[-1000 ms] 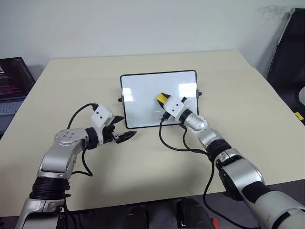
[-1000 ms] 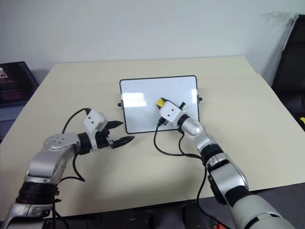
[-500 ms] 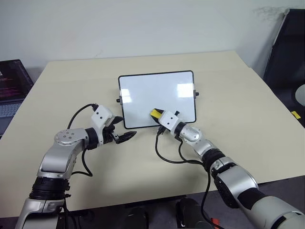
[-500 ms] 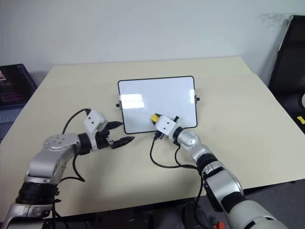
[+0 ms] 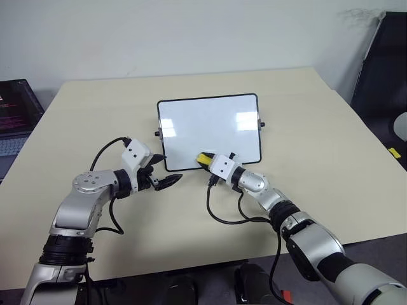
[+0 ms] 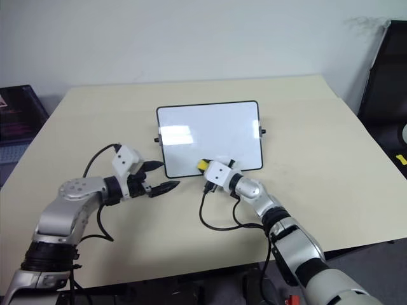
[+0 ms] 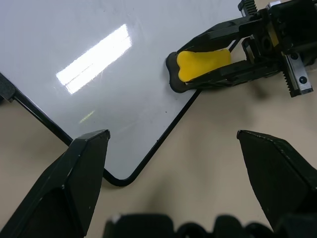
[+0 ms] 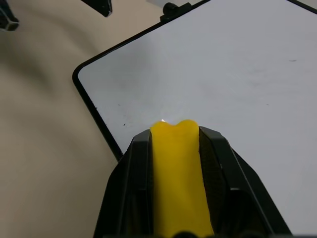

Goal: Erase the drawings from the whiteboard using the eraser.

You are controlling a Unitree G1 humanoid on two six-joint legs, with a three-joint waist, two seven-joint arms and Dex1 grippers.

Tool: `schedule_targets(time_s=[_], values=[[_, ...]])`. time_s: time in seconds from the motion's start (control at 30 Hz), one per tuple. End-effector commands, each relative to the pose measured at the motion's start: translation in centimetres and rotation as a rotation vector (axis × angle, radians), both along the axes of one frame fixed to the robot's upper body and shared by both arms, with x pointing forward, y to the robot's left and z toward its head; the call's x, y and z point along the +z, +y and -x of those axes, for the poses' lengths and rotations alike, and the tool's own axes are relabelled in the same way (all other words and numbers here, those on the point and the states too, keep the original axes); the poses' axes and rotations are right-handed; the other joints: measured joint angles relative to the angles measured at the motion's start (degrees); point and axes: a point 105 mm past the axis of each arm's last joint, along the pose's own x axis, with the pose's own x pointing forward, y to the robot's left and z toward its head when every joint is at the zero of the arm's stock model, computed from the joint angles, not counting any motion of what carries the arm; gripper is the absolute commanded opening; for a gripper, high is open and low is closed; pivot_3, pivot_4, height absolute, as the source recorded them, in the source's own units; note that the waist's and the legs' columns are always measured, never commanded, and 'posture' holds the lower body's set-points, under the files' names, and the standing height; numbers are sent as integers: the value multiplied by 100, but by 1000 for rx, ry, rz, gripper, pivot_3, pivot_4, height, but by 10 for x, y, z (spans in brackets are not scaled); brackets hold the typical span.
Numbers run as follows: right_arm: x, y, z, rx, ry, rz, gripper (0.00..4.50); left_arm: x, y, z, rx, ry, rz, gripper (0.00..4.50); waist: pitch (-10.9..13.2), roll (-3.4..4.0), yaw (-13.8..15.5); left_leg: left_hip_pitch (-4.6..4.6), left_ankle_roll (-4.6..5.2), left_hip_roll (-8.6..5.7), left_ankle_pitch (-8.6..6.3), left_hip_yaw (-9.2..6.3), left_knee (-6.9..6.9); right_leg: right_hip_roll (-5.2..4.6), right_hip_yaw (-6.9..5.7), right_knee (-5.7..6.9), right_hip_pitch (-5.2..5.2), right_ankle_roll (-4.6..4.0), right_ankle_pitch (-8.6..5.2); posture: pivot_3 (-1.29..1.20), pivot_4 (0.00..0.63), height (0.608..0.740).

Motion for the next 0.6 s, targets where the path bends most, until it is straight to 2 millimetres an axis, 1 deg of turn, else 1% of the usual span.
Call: schedule_targets(time_s=[0.03, 0.1, 0.17, 0.27, 0.33, 0.4, 0.5, 0.6], values=[[65, 2, 0, 17, -212, -159, 965, 15, 1, -1, -9, -55, 1, 4500, 2, 1, -1, -5, 0, 16, 0, 3, 0, 0, 1, -1, -4, 0, 0, 0, 150, 740], [75, -2, -4, -15, -237, -184, 965, 14, 0, -2, -12, -54, 1, 4500, 2, 0, 1, -8, -2, 21, -2, 6, -2, 2, 0, -2, -8, -1, 0, 0, 150, 740], [80, -7, -11, -60, -250, -186, 965, 14, -1, -2, -16, -52, 2, 4500, 2, 0, 15, -8, -4, 22, -3, 5, -9, 2, -2, -8, -9, -1, 0, 0, 150, 740], [74, -15, -24, -147, -250, -138, 965, 14, -2, -2, -22, -50, 4, 4500, 2, 0, 22, -9, -5, 23, -4, 7, -22, 2, -2, -21, -9, -2, 1, 0, 150, 740], [63, -24, -35, -236, -225, -102, 965, 14, -3, -2, -25, -49, 4, 4500, 2, 0, 23, -9, -5, 23, -4, 11, -28, 2, -1, -26, -10, -2, 1, 0, 150, 740], [51, -29, -40, -283, -182, -84, 965, 14, -3, -1, -26, -48, 4, 4500, 2, 0, 23, -9, -5, 24, -4, 23, -35, 2, 1, -29, -13, -3, 1, 0, 150, 740], [36, -29, -41, -298, -127, -63, 964, 14, -4, -1, -28, -47, 4, 4500, 0, -2, 3, -6, -5, 29, -4, 36, -46, 3, 7, -30, -17, -4, 0, 0, 150, 740], [11, -25, -34, -267, -44, -27, 964, 14, -3, -1, -26, -47, 3, 4500, -1, -4, -3, 4, -5, 36, -3, 44, -47, 10, 12, -26, -13, -5, 0, 0, 150, 740]])
